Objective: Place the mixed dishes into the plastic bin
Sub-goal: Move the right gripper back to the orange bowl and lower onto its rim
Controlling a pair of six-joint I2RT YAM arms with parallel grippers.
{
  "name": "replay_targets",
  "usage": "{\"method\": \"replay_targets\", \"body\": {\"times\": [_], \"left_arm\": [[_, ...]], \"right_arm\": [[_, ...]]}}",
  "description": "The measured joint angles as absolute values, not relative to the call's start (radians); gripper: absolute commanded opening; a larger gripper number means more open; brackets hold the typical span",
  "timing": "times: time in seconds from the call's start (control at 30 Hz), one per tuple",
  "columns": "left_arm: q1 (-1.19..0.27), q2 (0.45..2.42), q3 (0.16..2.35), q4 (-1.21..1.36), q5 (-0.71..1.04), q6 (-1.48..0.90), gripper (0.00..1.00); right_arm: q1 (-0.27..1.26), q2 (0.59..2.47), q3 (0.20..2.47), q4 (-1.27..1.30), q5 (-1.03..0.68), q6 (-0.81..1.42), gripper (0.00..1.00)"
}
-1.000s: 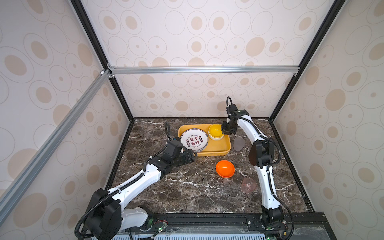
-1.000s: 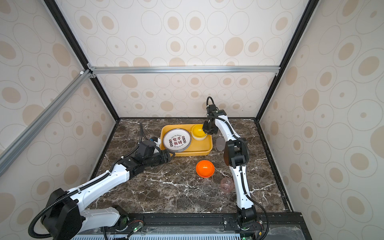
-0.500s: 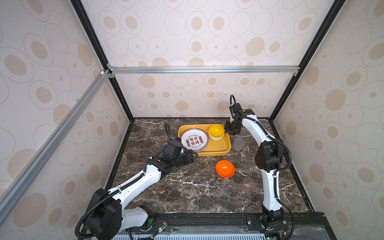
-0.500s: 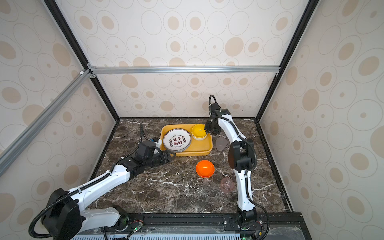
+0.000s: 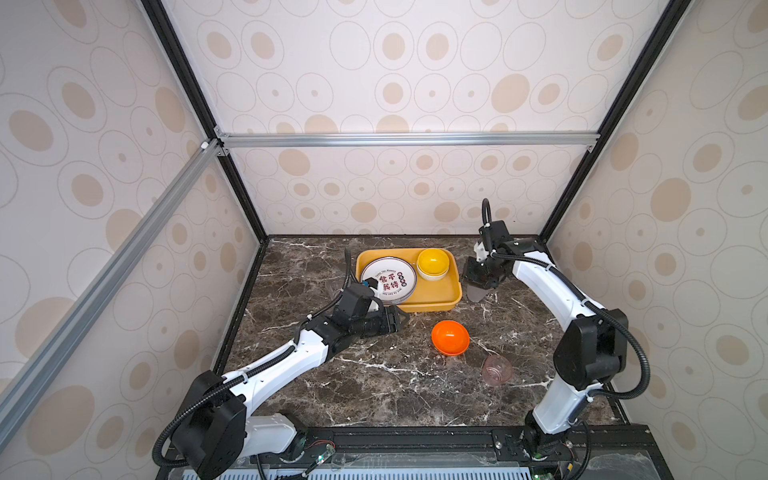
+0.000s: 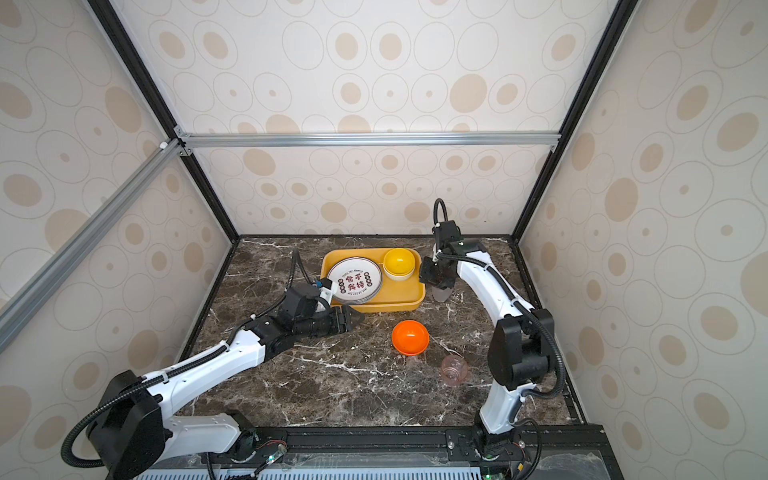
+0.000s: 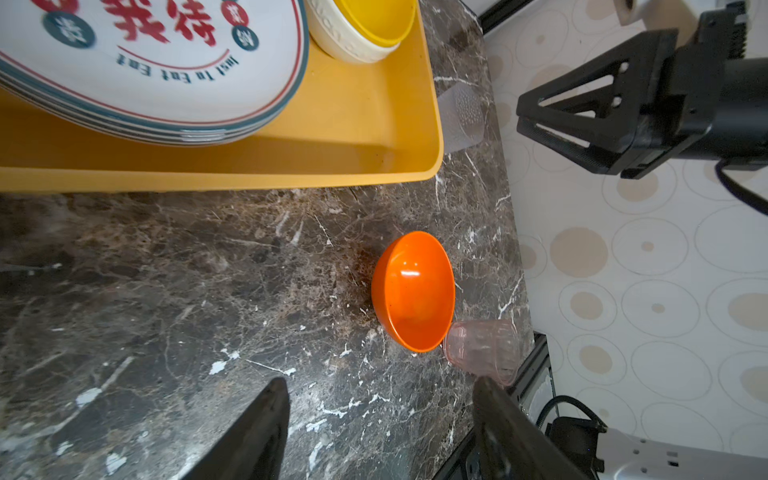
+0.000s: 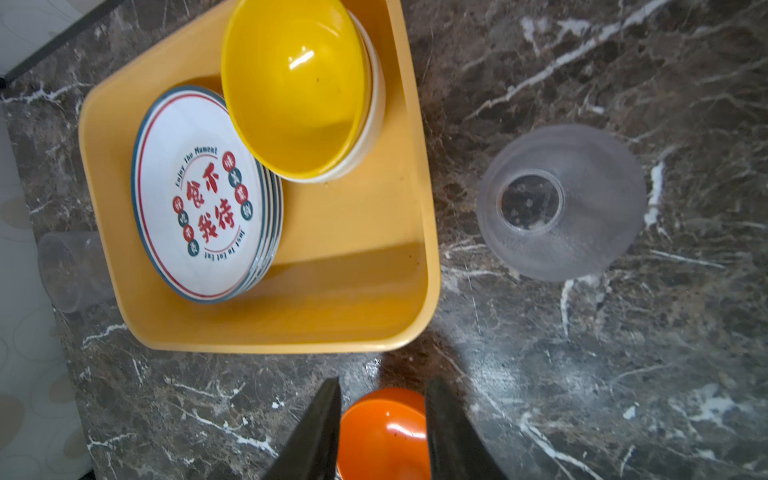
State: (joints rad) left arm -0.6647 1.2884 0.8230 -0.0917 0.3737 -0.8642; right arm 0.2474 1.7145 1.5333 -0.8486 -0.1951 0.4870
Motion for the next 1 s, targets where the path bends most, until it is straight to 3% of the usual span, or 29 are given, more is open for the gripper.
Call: {"method": "replay_targets", "body": {"times": [0.43, 1.0], "left_arm": [[-0.762, 1.359, 0.838, -0.056, 0.384, -0.851, 0.70], [-0.839, 1.424, 0.870, -0.055, 0.330, -0.822, 0.69]], "right_arm": [[0.247, 1.461, 1.187, -0.826, -0.254, 0.443, 0.39], [0.247, 1.448, 0.984, -0.722, -0.305, 0.478, 0.35]]}}
